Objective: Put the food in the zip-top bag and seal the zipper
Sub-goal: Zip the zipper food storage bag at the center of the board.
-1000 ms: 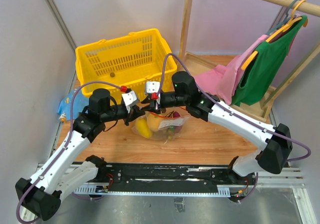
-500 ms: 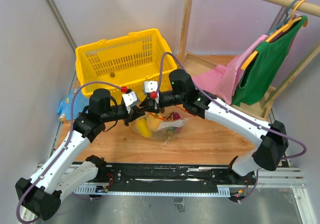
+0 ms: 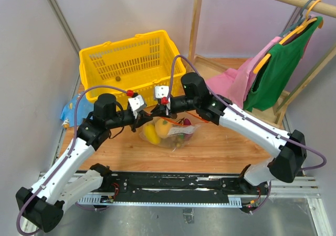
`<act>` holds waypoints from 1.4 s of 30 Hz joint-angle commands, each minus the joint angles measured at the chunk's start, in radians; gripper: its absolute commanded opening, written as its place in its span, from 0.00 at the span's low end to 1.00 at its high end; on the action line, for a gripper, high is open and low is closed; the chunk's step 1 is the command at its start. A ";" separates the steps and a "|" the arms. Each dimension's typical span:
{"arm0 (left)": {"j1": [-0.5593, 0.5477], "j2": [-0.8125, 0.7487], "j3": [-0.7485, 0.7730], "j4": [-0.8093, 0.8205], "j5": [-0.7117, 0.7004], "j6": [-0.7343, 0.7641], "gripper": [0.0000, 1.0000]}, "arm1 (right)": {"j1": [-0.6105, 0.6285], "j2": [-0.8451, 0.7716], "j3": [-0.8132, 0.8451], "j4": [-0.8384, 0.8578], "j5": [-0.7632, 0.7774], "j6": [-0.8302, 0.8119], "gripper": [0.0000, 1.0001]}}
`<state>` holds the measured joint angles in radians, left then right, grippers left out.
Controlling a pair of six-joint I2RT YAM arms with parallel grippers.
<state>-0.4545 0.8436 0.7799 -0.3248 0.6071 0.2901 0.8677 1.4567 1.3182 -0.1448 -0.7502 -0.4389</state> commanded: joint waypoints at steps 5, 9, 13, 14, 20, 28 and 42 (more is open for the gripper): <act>0.002 -0.054 -0.012 0.111 -0.134 -0.086 0.00 | -0.057 -0.109 -0.049 -0.188 0.143 -0.077 0.01; 0.002 -0.075 -0.040 0.143 -0.164 -0.115 0.00 | -0.078 -0.146 -0.087 -0.202 0.175 -0.074 0.01; 0.002 -0.087 -0.061 0.168 -0.201 -0.155 0.00 | -0.089 -0.170 -0.116 -0.221 0.216 -0.069 0.01; 0.002 -0.087 -0.067 0.172 -0.216 -0.167 0.00 | -0.093 -0.176 -0.126 -0.227 0.228 -0.067 0.01; 0.002 -0.098 -0.095 0.196 -0.298 -0.238 0.00 | -0.115 -0.234 -0.184 -0.263 0.301 -0.040 0.01; 0.002 -0.124 -0.106 0.165 -0.406 -0.316 0.00 | -0.143 -0.279 -0.219 -0.354 0.450 -0.005 0.01; 0.002 -0.128 -0.102 0.067 -0.578 -0.403 0.00 | -0.270 -0.297 -0.258 -0.423 0.633 0.114 0.01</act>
<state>-0.4561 0.7273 0.6765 -0.2314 0.1444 -0.0795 0.6441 1.1629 1.0775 -0.4976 -0.2485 -0.3851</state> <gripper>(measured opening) 0.009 0.057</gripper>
